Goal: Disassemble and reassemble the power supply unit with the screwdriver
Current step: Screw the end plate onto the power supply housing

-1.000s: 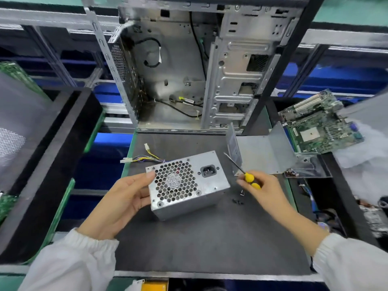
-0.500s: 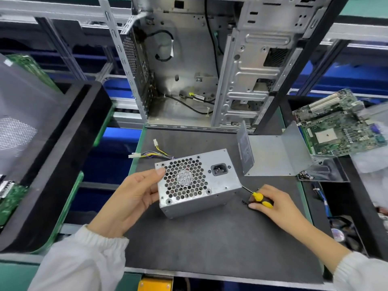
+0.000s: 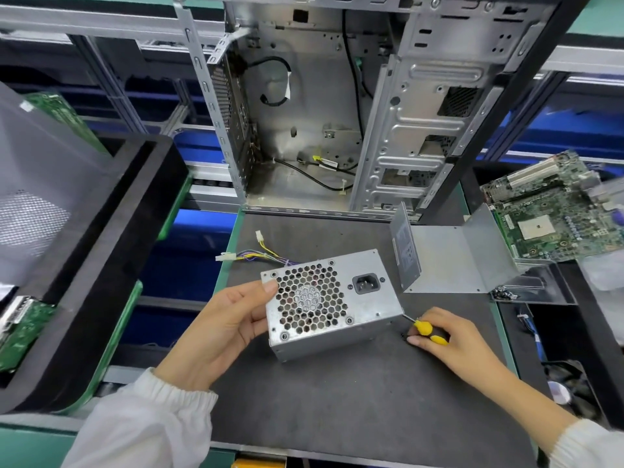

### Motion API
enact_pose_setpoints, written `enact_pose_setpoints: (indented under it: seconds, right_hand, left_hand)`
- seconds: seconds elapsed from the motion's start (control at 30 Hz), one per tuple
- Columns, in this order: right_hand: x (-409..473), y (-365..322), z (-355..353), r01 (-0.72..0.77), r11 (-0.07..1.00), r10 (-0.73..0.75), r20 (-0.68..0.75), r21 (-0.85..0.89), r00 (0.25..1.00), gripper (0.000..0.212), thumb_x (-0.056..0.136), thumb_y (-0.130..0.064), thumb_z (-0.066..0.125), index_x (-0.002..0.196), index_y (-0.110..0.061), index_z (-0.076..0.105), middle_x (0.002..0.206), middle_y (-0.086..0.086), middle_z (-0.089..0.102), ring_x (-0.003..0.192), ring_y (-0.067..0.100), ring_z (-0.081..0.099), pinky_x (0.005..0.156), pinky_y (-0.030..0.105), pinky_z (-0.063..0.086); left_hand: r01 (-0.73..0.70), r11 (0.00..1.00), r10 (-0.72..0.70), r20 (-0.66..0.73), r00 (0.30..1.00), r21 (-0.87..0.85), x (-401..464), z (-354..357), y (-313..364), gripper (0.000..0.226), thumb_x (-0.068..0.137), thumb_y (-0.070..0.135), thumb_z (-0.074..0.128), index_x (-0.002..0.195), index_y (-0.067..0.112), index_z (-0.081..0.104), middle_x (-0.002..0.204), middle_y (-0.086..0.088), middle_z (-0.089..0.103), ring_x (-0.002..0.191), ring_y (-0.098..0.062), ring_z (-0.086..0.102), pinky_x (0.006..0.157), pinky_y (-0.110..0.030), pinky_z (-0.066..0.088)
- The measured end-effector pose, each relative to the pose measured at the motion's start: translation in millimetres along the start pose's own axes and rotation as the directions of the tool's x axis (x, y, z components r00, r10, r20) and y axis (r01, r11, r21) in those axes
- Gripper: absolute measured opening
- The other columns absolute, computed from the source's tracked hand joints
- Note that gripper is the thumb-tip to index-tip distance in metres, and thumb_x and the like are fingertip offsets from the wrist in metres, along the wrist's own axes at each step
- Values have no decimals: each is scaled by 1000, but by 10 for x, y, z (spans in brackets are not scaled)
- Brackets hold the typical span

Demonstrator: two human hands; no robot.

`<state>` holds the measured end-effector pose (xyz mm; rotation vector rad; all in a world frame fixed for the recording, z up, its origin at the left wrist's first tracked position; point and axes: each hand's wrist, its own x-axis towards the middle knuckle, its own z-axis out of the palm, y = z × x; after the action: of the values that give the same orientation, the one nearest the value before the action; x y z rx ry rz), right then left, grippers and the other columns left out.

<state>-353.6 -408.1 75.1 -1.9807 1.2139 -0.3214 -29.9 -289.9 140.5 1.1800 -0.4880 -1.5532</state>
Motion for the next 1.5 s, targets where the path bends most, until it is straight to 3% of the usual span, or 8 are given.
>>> enact_pose_setpoints:
  seconds: [0.1,0.2,0.33,0.5,0.67,1.03,1.3,1.5]
  right_hand:
    - [-61,-87,-46,-82,984,90,-47,159,995,20,79,-13,76,70,-29,68,74,-8,66,63,4,56,57,11,40]
    - [-78,-281,-163,-101,944,178,-224,315,958,14,78,-14,75,78,-27,71,69,0,65,55,6,47,48,13,39]
    - [29,-904,-469,38,963,69,-378,268,923,12,77,-32,72,89,-31,73,63,-7,62,51,4,44,47,7,36]
    - [496,-1839,-316,185,955,-174,-68,234,982,3,72,-29,74,74,-27,74,61,-10,65,52,0,53,49,9,39]
    - [799,-2187,74,197,961,-234,187,194,954,1,79,-22,74,78,-22,74,61,0,67,53,6,55,52,19,46]
    - [900,-2208,116,149,979,-185,292,140,938,4,82,-18,72,84,-21,73,68,-3,72,68,7,70,79,31,57]
    - [805,-2153,285,386,922,-388,92,39,917,6,79,-15,76,79,-20,73,57,-9,63,55,6,58,54,14,44]
    - [778,-2049,349,602,795,-599,61,-75,799,5,78,-3,75,81,-7,73,72,4,66,63,22,59,55,40,47]
  left_hand:
    - [5,1000,-5,5,1000,-19,-11,12,3,32,88,27,61,111,9,74,114,-18,70,99,-24,72,75,-27,58]
    - [2,999,-2,11,1000,-32,-19,14,11,32,88,27,62,110,8,74,112,-18,71,97,-24,72,75,-27,58]
    - [1,999,0,21,1000,-49,-23,6,7,34,86,28,64,110,5,73,112,-19,71,96,-24,72,75,-28,57]
    - [-21,998,23,21,1000,-67,-2,-12,0,37,87,21,64,121,8,67,117,-19,69,102,-31,69,83,-37,59]
    - [-36,998,38,37,999,-53,3,-35,2,39,88,21,62,124,8,65,115,-19,70,105,-36,68,88,-43,57]
    - [-51,997,54,54,997,-50,20,-78,-31,36,86,27,64,116,6,71,112,-19,71,100,-30,70,89,-43,57]
    - [-41,996,44,32,999,-84,32,-44,-41,37,85,22,64,115,3,69,112,-21,70,99,-28,69,83,-36,59]
    - [-40,996,42,25,999,-81,41,-50,-36,39,85,19,64,119,2,67,112,-20,70,97,-26,69,81,-34,58]
